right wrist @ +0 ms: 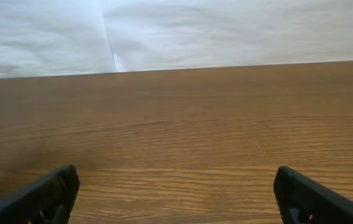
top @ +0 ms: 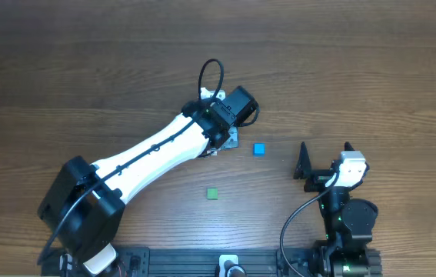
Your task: Stack Cubes
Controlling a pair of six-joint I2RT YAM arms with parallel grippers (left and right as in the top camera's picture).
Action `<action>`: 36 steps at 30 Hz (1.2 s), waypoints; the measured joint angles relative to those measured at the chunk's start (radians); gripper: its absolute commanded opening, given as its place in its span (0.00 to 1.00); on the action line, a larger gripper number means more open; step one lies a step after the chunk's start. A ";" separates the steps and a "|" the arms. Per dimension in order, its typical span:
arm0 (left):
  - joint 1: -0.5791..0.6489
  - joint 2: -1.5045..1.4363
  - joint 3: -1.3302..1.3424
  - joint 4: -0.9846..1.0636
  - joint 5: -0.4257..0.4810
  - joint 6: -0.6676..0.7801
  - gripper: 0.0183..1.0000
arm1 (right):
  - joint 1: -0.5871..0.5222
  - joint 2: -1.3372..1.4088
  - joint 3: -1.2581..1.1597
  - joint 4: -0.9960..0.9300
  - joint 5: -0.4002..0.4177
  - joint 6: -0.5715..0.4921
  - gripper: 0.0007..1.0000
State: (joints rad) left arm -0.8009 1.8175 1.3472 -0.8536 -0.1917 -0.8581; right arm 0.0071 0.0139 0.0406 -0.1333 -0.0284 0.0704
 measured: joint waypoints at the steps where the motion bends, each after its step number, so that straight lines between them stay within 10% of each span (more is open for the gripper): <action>1: 0.000 0.000 0.000 0.001 0.000 0.000 0.15 | 0.000 0.000 0.000 0.000 0.000 0.000 0.99; 36: 0.000 0.051 0.000 -0.036 0.027 -0.030 0.15 | 0.000 0.000 0.000 0.000 0.000 0.000 0.99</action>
State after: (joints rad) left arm -0.8013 1.8683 1.3468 -0.8894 -0.1642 -0.8879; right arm 0.0071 0.0139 0.0406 -0.1333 -0.0284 0.0704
